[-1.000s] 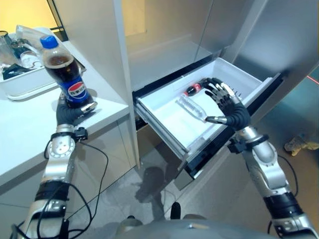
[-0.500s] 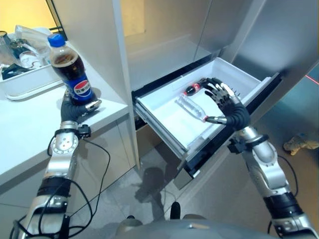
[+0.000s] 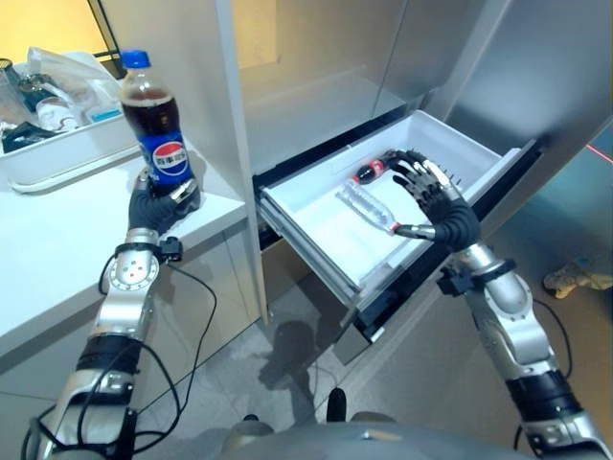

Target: Take the drinks into the refrigerator

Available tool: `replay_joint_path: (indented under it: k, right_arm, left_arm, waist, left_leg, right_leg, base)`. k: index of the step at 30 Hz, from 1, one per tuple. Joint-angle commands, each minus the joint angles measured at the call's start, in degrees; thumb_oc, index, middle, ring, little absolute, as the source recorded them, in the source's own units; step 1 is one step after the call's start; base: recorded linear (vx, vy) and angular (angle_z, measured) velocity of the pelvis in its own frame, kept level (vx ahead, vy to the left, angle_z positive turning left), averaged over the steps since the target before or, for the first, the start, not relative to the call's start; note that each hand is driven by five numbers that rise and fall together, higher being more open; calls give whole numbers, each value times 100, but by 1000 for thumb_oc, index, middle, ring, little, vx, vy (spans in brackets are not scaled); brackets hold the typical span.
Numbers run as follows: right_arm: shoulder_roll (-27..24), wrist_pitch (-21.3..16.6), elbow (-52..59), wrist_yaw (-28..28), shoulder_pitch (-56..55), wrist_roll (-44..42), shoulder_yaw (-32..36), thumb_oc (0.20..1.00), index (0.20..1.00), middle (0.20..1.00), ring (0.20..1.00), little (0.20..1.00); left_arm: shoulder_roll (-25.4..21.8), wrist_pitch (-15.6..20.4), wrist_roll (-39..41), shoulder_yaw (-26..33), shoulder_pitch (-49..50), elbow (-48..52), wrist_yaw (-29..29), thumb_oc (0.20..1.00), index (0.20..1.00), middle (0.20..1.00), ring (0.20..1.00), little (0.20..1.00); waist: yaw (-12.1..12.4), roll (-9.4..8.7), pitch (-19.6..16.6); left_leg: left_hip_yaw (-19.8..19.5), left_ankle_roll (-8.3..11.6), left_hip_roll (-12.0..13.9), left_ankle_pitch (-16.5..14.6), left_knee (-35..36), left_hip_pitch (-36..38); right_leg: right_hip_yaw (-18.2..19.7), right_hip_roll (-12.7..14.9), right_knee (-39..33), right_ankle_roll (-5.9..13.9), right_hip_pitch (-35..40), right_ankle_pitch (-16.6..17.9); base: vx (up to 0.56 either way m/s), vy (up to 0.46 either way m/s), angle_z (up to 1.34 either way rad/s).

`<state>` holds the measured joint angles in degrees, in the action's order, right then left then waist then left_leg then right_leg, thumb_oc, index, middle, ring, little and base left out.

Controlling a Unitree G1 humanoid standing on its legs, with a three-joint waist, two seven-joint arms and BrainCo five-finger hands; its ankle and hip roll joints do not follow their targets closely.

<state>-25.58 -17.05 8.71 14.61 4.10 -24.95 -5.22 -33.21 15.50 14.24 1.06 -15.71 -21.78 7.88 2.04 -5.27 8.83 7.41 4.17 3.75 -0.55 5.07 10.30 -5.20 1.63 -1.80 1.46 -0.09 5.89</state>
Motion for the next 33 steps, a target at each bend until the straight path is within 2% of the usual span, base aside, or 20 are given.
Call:
replay_joint_path:
  k: [1,9,15,19,25,33]
  right_arm:
    - [-73,-153,500,57,104,-131,111,1000,1000,1000,1000,1000]
    - [-42,-184,459,30,99,-126,154,1000,1000,1000,1000,1000]
    - [26,-211,376,-66,104,-12,320,1000,1000,1000,1000,1000]
    - [68,-267,266,-208,110,145,524,1000,1000,1000,1000,1000]
    - [83,-321,270,-233,65,201,691,1000,1000,1000,1000,1000]
    - [90,-362,186,-228,39,289,833,1000,1000,1000,1000,1000]
  left_arm:
    - [-63,219,-180,-42,-955,-493,-16,200,200,200,200,200]
    - [57,364,219,126,-721,-89,-127,200,200,200,200,200]
    - [295,564,712,427,-167,920,-351,200,200,200,200,200]
    - [578,705,1371,735,361,1784,-698,200,200,200,200,200]
    - [863,803,1955,938,923,2798,-1138,200,200,200,200,200]
    - [1040,803,2307,999,1316,3511,-1601,200,200,200,200,200]
  waist:
    - [-165,180,69]
    - [-139,183,75]
    - [-75,190,96]
    - [4,184,109]
    - [89,168,131]
    - [170,139,159]
  left_leg:
    - [-303,-336,-154,-521,-7,228]
    - [-312,-342,-163,-512,-7,217]
    - [-336,-355,-173,-507,-7,186]
    - [-352,-374,-197,-497,-7,157]
    - [-390,-389,-202,-494,-7,127]
    - [-432,-406,-221,-485,-7,86]
  right_leg:
    - [104,81,1102,442,75,-807]
    - [108,83,1109,441,72,-795]
    - [92,102,1086,438,69,-780]
    - [80,116,1026,426,95,-754]
    - [65,143,988,418,110,-735]
    - [31,176,948,411,120,-709]
  base:
    - [0,0,0]
    - [0,0,0]
    - [0,0,0]
    - [0,0,0]
    - [0,0,0]
    - [-3,-2,1]
